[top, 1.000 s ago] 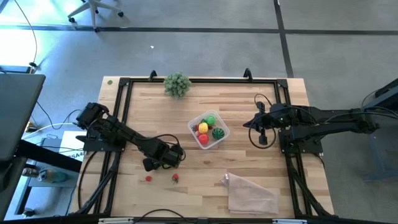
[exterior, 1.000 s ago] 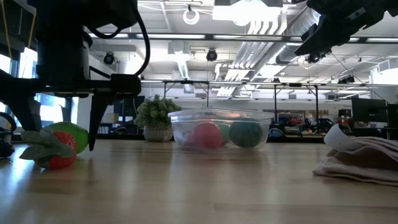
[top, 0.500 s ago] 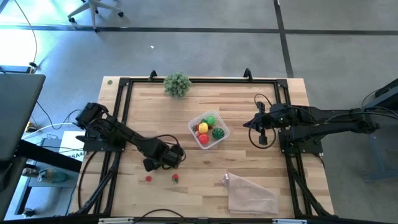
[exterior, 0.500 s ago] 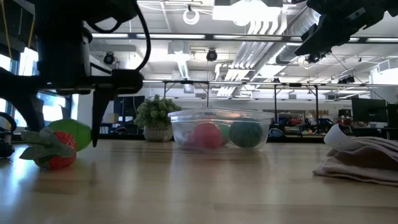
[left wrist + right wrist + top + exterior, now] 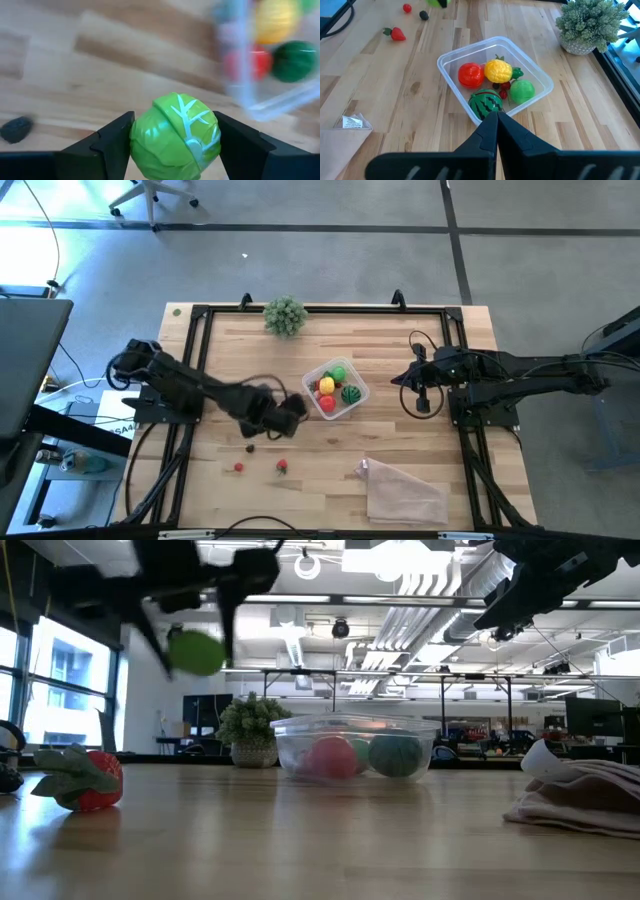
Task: Pick and placing Produce into tupperware
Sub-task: Put the green cabbage into the transparent bin
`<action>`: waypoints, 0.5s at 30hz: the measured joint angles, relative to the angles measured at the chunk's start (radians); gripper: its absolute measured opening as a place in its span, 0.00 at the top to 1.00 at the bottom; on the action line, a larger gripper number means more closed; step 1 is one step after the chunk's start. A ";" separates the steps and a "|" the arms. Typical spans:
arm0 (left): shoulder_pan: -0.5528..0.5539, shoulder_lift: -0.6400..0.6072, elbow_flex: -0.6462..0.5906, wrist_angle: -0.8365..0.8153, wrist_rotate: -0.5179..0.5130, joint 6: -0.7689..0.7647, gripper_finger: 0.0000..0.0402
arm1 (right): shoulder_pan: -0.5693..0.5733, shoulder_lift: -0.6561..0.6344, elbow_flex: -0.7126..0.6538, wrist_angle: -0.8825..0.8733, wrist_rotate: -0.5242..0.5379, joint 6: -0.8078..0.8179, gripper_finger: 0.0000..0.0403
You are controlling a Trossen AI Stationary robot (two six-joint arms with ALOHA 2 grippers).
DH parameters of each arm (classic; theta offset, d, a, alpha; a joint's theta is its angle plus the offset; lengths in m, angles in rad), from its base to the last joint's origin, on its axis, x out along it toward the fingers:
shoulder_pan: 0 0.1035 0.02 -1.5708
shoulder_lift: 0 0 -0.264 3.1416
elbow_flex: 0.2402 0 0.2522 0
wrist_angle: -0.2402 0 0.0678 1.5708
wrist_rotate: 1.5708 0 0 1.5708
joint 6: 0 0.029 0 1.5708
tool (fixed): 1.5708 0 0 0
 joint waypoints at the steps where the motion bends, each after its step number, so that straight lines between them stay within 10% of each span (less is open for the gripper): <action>1: 0.021 0.000 0.031 -0.007 -0.002 0.045 0.39 | 0.000 0.000 0.000 0.000 0.000 0.000 1.00; 15: 0.309 0.192 0.346 0.013 0.080 0.646 0.34 | 0.000 0.000 0.000 0.000 0.000 0.000 1.00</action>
